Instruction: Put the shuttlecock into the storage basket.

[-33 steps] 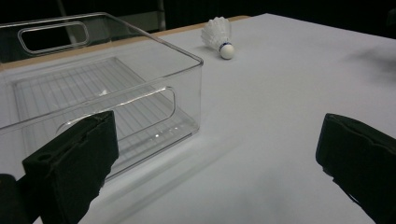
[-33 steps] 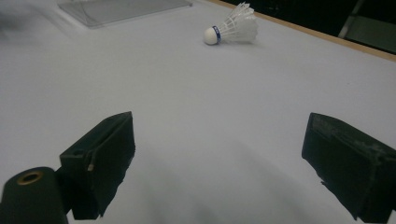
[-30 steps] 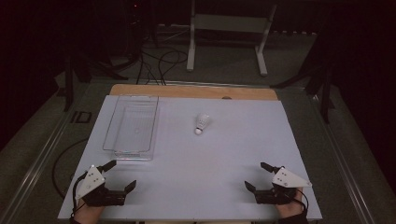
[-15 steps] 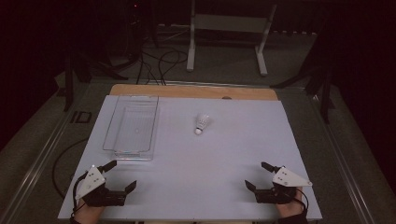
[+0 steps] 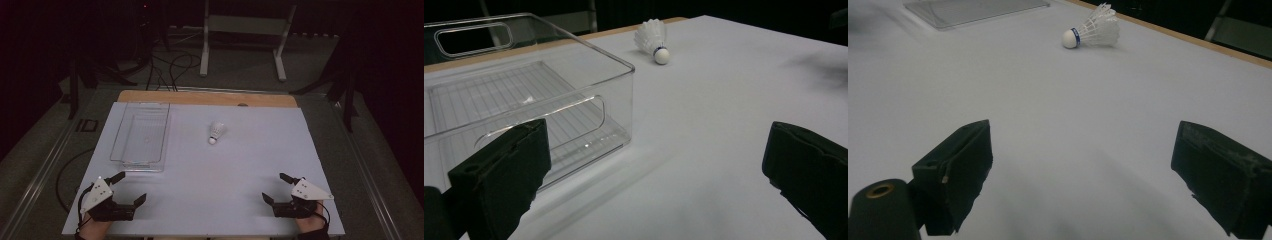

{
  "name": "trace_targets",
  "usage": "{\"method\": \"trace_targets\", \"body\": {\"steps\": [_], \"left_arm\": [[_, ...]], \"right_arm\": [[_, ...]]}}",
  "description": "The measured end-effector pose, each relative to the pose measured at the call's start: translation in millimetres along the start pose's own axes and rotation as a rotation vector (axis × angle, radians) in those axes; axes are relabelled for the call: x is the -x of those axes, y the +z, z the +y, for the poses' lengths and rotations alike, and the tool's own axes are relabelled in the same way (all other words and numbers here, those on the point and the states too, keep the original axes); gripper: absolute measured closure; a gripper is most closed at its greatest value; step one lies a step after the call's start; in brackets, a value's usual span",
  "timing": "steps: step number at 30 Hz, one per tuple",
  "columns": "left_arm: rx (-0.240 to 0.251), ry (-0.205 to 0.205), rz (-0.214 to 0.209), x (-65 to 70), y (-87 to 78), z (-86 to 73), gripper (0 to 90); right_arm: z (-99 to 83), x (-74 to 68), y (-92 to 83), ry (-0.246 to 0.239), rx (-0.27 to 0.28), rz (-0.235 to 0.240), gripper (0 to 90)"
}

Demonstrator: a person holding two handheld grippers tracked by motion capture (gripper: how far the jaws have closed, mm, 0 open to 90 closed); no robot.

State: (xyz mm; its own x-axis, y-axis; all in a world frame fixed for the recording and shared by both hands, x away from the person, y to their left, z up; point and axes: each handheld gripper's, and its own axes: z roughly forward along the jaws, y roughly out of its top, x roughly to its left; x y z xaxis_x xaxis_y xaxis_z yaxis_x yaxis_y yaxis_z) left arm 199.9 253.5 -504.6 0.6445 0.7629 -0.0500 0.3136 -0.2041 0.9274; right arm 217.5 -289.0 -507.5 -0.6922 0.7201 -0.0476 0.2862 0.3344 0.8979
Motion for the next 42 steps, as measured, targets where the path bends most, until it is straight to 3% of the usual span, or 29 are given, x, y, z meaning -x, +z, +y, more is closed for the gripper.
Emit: {"method": "trace_targets", "body": {"steps": [9, 17, 24, 42], "left_arm": [[0.006, -0.001, -0.002, 3.1, -8.1, 21.6, 0.0], [-0.029, 0.0, -0.014, 4.2, -10.2, 41.8, 0.0], [-0.07, 0.031, -0.025, 8.4, -7.5, 61.9, 0.0], [-0.152, 0.057, -0.04, 16.2, 9.4, 83.3, 0.0]], "right_arm": [[1.0, -1.5, -0.2, -0.004, -0.001, 0.0, 9.7], [2.4, -3.0, -0.3, -0.01, 0.003, -0.001, 9.7], [2.4, -2.8, 0.0, -0.003, 0.004, 0.005, 9.7], [3.0, -3.8, -0.1, -0.007, 0.007, 0.011, 9.7]]}}
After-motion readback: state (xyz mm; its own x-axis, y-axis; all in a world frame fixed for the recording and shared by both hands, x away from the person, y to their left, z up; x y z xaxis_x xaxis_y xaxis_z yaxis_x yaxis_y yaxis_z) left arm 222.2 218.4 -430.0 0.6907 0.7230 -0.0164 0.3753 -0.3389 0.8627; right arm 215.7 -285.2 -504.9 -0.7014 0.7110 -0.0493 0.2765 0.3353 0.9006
